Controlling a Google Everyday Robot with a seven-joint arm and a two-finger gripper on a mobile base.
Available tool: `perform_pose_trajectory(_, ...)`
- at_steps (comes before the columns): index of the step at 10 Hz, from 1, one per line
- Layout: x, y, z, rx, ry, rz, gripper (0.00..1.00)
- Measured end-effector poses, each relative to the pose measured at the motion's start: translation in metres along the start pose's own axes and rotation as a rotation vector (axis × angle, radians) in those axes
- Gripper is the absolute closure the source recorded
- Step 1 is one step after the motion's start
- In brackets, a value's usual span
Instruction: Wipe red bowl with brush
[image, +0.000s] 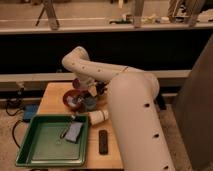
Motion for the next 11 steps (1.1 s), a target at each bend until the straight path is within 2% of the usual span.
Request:
perform_pose_trajectory(2,-0.013,-0.002,-0.004,0.0,-0.002,-0.033,1.0)
perform_pose_trajectory(7,-0.053,-0.036,-0.01,0.007,-0.005,-0.147,1.0)
perform_pose_trajectory(8,-0.057,-0.048,-0.009,0.007,-0.005,-0.164,1.0)
perform_pose_trajectory(11,-0.056,-0.064,-0.003,0.007,-0.009,-0.178,1.0)
